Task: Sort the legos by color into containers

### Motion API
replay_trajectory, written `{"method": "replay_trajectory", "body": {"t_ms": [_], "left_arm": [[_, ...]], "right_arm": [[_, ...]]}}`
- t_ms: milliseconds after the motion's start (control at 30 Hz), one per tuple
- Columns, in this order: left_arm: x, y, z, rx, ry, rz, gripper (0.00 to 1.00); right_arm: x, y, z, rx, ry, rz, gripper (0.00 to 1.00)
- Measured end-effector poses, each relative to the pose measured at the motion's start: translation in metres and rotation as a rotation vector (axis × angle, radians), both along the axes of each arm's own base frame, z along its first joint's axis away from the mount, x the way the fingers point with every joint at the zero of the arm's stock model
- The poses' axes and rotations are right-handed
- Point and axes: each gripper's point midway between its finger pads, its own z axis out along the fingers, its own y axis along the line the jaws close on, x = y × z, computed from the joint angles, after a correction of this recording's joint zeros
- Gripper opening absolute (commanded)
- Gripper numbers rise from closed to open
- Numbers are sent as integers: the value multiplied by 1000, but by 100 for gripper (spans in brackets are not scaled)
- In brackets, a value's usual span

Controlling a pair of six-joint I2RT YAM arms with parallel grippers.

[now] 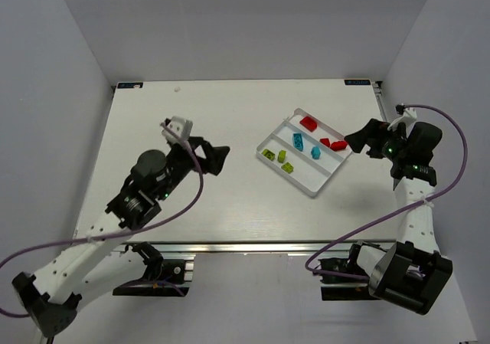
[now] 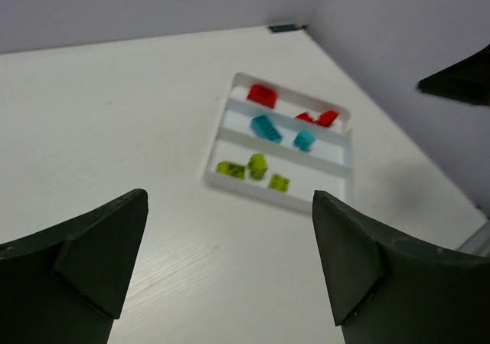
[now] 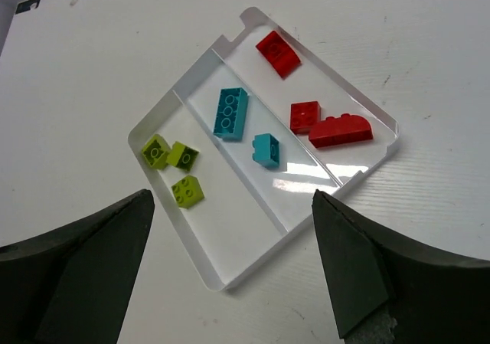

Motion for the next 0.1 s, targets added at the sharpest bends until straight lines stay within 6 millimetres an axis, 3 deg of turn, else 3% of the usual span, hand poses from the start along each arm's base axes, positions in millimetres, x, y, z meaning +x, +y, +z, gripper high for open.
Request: {"method": "replay_trajectory", "body": {"t_ms": [100], "left_arm": [[-6,25,-33,76,23,74,98]], "right_arm": [[2,-3,0,0,1,-26,89]]}}
